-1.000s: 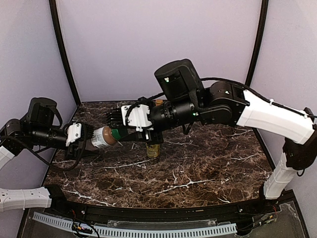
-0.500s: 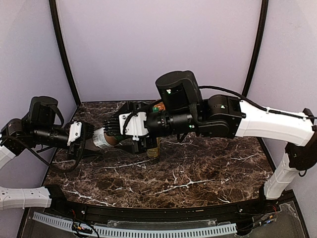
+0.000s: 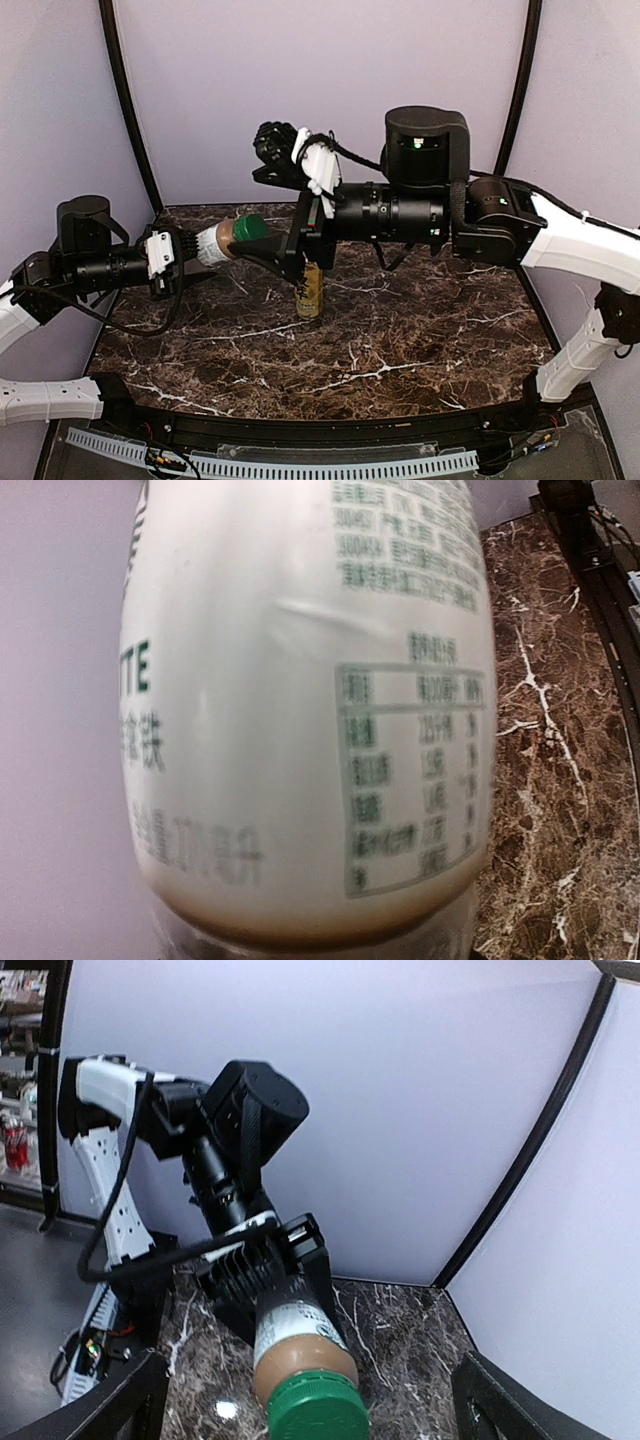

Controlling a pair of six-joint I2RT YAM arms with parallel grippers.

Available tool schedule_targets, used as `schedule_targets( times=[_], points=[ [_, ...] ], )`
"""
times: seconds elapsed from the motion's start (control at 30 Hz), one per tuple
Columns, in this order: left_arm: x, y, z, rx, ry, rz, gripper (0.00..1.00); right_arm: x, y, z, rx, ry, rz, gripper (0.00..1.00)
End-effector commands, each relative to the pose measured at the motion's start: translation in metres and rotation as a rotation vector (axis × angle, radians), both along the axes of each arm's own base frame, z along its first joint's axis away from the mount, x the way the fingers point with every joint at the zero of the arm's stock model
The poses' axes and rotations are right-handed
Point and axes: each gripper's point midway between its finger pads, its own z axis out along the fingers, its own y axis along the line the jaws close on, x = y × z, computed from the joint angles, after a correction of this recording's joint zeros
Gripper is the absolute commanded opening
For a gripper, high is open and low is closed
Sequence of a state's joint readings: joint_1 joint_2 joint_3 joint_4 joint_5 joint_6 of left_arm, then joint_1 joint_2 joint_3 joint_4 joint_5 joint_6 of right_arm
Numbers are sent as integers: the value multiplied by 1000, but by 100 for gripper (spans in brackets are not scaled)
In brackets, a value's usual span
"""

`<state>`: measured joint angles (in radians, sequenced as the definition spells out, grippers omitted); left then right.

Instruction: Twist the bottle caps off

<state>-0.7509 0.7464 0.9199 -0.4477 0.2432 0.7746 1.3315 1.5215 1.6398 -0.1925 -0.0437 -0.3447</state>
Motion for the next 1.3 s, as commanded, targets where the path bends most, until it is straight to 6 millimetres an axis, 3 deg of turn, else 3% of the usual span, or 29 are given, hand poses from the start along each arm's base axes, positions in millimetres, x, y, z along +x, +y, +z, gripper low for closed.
schedule_targets(
  times=[0.0,0.07,0.17,0.27,0.63,0.83,0.93,1.07,1.27],
  points=[
    [35,14,35,-54,-244,176,1,14,-2,47,184,327,-94,99],
    [46,21,43,-56,-315,245,1,37,-6,51,237,465,-199,97],
    [57,28,49,-46,-398,309,1,74,-16,37,292,718,-311,90],
    [63,30,49,-18,-444,331,1,91,-15,25,292,863,-315,84],
    [69,33,45,23,-465,357,1,90,12,10,197,889,-279,76],
    [69,32,47,20,-464,355,1,91,16,-4,166,897,-285,68],
    [69,33,47,20,-466,359,1,91,17,-7,158,895,-281,59],
    [70,33,46,27,-467,362,1,90,20,-7,151,894,-269,61],
    [69,33,45,28,-467,358,1,92,22,-14,137,901,-274,53]
  ],
)
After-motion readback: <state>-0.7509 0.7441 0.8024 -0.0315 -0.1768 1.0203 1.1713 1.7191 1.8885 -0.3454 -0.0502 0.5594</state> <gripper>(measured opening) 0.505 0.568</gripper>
